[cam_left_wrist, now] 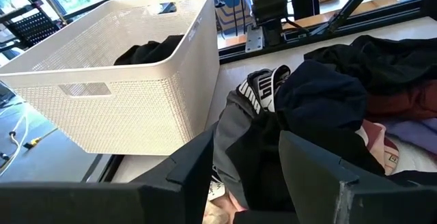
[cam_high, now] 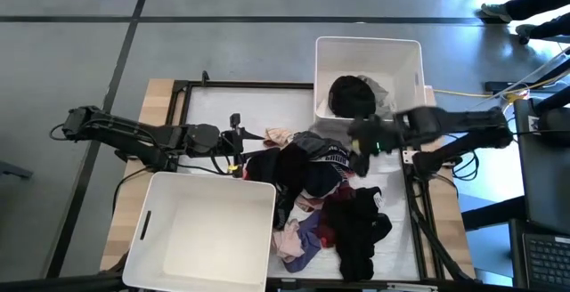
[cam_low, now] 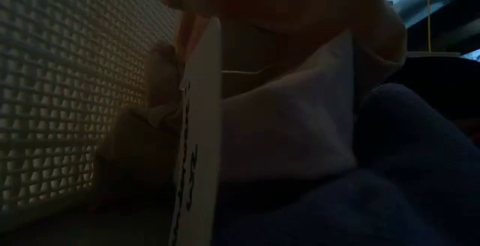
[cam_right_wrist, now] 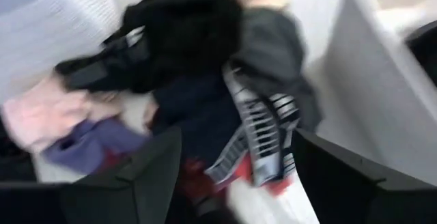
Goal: Sort clothes
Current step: Put the black underwear into the top white laundry bin
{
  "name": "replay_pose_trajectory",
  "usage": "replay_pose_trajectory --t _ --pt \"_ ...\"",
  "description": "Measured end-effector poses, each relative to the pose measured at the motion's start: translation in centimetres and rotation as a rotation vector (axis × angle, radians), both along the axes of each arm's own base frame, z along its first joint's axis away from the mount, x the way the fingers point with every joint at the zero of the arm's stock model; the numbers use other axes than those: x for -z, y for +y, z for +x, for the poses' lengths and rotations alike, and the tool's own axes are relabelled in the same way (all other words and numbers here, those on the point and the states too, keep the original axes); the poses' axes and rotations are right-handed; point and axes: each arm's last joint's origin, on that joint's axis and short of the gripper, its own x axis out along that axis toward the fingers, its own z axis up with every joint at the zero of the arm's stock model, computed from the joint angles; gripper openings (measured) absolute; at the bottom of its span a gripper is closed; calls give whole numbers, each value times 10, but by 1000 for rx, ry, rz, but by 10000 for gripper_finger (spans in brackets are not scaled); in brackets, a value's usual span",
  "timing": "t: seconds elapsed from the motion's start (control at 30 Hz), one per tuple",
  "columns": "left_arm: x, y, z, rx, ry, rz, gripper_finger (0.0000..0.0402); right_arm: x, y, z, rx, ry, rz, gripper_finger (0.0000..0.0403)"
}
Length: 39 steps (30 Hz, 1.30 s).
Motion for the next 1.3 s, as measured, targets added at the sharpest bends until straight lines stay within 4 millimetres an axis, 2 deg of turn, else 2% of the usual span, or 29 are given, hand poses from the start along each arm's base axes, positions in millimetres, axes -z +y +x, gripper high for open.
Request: replay_pose_trajectory --t 0.2,0.43,0.7,0.93,1.13,1.3 --pt "0 0 0 0 0 0 159 12 50 0 -33 38 20 276" --pt "0 0 0 0 1 0 159 39 101 2 -70 161 34 276" --pt "0 0 0 0 0 0 159 66 139 1 -57 290 53 276" --pt "0 0 0 0 0 0 159 83 154 -10 -42 397 -51 276" --pt "0 0 0 5 4 19 159 110 147 -18 -12 490 -79 275" --pt "0 0 0 6 5 20 159 137 145 -23 -53 543 -91 275"
